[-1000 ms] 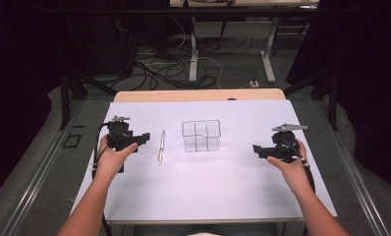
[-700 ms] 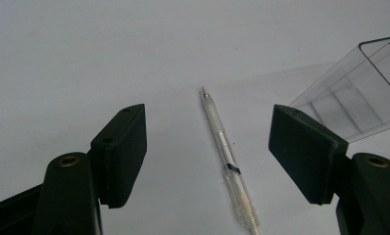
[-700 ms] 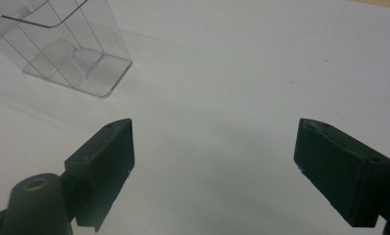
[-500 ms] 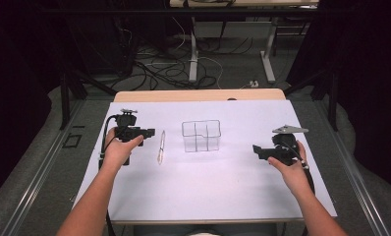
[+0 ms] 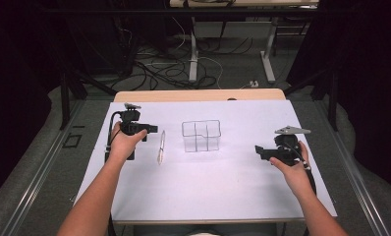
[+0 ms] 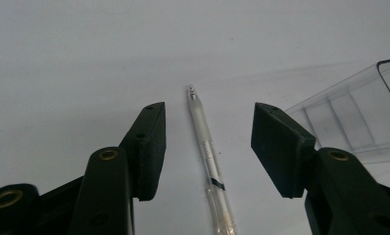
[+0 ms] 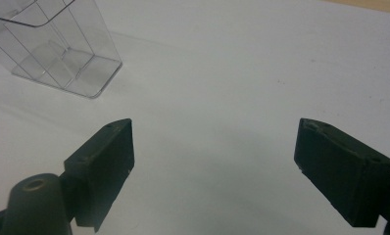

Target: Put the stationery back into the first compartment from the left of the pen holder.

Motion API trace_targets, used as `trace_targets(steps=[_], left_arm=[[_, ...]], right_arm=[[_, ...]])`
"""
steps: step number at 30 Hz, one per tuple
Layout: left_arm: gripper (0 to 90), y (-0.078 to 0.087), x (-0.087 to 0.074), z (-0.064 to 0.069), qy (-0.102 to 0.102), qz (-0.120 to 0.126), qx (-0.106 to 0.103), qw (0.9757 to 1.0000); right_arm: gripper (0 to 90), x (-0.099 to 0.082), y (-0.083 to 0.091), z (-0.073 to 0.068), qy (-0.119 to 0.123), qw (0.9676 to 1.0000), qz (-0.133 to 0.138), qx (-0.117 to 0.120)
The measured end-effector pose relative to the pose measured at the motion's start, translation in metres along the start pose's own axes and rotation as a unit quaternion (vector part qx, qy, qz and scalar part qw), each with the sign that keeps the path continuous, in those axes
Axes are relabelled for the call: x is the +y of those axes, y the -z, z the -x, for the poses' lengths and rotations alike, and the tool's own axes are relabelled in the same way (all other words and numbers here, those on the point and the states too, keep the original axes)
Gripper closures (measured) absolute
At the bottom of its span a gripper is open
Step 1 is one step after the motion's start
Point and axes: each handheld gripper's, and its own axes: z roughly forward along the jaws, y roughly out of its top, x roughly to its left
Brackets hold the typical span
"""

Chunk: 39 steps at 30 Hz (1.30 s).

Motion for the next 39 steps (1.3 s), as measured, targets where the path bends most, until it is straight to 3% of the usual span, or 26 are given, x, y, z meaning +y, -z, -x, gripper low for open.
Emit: trace_targets(steps=[5,17,27,39], left_arm=[[51.1,-0.009,0.001,0.0,0.007,-0.009,0.001,0.9999],[55.8,-0.027,0.003,0.001,0.019,-0.036,0.0,0.9992],[59.2,-0.037,0.004,0.002,0.029,-0.05,-0.001,0.9983],[65.5,-0.052,0.004,0.0,0.052,-0.08,-0.006,0.9954]], right_arm=[[13.8,-0.001,0.0,0.001,0.0,1.0,-0.002,-0.002],[0.5,-0.005,-0.003,0.0,0.012,0.9998,-0.013,0.004],[0.0,-0.006,-0.004,0.0,0.02,0.9996,-0.019,0.006],[0.0,-0.008,-0.006,0.0,0.021,0.9994,-0.027,0.006]])
